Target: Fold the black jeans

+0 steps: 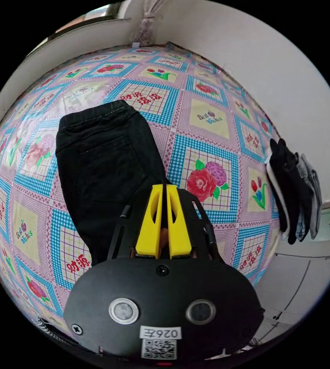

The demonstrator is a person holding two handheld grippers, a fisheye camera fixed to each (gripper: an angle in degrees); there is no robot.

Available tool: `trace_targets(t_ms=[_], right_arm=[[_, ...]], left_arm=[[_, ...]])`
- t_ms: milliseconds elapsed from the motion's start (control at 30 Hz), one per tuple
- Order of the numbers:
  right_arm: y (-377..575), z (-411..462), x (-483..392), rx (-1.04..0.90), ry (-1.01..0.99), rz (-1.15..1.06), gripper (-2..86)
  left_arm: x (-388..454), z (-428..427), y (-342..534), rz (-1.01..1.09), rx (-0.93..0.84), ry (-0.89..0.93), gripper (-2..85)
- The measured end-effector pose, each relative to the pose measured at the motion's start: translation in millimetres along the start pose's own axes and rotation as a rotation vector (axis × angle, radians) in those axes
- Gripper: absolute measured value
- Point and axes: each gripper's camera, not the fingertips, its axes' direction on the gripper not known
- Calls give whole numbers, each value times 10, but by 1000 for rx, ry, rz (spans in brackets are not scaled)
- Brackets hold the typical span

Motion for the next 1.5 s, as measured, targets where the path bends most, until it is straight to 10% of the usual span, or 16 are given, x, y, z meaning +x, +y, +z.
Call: trace_targets(t_ms=[433,833,1267,1500], right_arm=[[-465,42,159,10,7,118,28],[-82,134,59,114,306,123,82],[-304,1220,-496,-113,781,-359,121],[-622,1510,-300,-439,683,-453,125]], left_arm=[[-296,413,-232,87,-125,37,60],[-2058,218,889,-203,332,960,93],[-2432,872,3945,-56,-122,1155,46],[-2227,961,5169,123,-243,1124,15]])
